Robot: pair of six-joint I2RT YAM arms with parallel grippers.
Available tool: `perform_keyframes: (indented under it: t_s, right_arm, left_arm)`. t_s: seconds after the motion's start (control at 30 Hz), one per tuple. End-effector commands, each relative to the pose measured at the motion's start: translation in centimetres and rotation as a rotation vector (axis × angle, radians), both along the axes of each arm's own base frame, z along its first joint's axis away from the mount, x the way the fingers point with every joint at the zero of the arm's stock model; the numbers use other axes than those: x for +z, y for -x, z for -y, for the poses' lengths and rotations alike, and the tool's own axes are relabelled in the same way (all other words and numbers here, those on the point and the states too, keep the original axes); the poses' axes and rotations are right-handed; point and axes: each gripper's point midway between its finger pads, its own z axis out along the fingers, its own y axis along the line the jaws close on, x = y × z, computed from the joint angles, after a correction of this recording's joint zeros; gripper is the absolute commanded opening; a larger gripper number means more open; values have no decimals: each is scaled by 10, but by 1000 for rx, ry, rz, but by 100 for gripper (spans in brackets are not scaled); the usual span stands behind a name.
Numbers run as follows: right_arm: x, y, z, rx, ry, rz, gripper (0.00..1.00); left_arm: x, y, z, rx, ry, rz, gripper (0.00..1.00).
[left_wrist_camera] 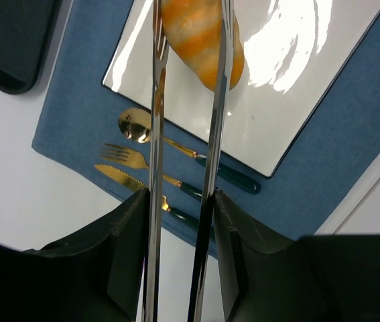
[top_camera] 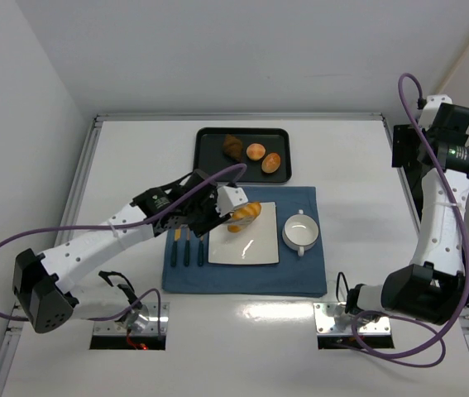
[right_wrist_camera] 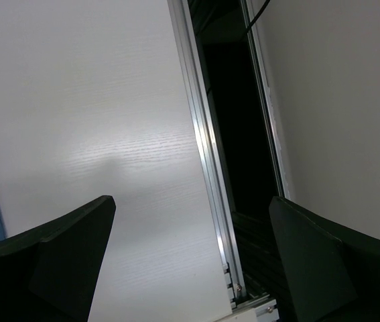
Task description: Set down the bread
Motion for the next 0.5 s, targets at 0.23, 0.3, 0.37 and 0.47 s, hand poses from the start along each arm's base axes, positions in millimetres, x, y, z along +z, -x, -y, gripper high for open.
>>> perform_keyframes:
  t_s: [0.23,0.3,0.37,0.47]
  right_arm:
    - [29,-6,-4,25,20,94,100]
    - [29,-6,-4,25,20,94,100]
    - [29,-6,-4,25,20,94,100]
    - [29,-6,-4,25,20,94,100]
  left_arm:
    - [-29,2,-1,-24,-56,-12,0]
    - [-33,5,-1,-30,-57,-24,0]
    - [-39,8,1,-31,-63,-38,0]
    - [-50,11,-3,-31,-86,-60,4]
